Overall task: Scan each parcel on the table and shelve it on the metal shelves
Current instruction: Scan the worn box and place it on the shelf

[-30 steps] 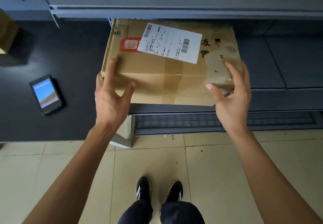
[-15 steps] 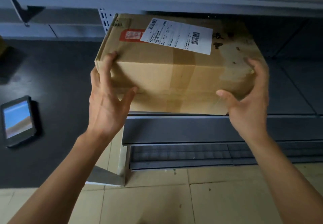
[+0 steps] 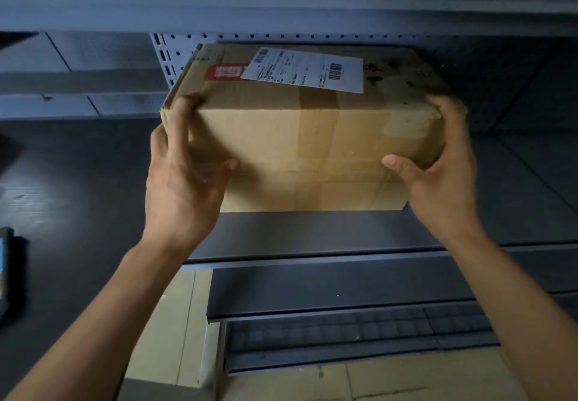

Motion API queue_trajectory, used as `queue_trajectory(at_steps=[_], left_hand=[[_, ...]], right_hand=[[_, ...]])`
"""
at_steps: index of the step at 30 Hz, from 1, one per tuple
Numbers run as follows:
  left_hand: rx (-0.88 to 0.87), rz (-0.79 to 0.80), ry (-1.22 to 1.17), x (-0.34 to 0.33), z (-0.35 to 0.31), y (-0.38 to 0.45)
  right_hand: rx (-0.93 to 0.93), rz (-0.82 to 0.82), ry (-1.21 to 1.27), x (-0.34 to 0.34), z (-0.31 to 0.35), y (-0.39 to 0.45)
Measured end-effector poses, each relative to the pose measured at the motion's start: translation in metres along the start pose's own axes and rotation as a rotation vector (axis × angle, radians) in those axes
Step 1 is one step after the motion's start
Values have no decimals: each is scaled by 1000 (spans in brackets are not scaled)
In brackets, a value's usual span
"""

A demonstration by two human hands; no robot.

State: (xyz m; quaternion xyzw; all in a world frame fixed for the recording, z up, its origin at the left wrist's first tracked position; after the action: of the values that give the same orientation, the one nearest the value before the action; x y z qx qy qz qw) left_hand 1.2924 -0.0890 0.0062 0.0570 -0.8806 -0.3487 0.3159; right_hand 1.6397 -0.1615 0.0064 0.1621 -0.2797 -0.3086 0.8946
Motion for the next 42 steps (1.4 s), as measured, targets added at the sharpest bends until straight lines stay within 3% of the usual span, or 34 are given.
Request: queue_trajectory(at_steps=[15, 19, 26, 32, 42], left_hand=[[32, -2, 20, -19, 3, 19], [49, 36, 54, -20, 3, 17], [3, 54, 114, -9, -5, 0], [-6, 142, 148, 11, -32, -31], [217, 337, 156, 100, -43, -66]], right_hand=[[-61, -2, -24, -17, -11, 25], [-95, -40, -128, -20, -5, 9], [3, -30, -343, -6, 13, -19], [101, 167, -432, -15, 46, -54], [37, 507, -280, -66, 129, -107]])
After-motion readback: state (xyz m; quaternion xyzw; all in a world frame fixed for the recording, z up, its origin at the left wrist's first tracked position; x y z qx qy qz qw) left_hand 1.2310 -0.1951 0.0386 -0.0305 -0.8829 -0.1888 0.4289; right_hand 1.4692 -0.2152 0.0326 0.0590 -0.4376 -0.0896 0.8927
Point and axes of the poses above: each hand's wrist, its own y-axis towards the middle knuckle, its own x-axis out of the back of the hand, z = x × y, the point moved 9 cm from there along y, towards the middle knuckle, and after that the axes turned 8 degrees about -x, right-handed, at the moved point
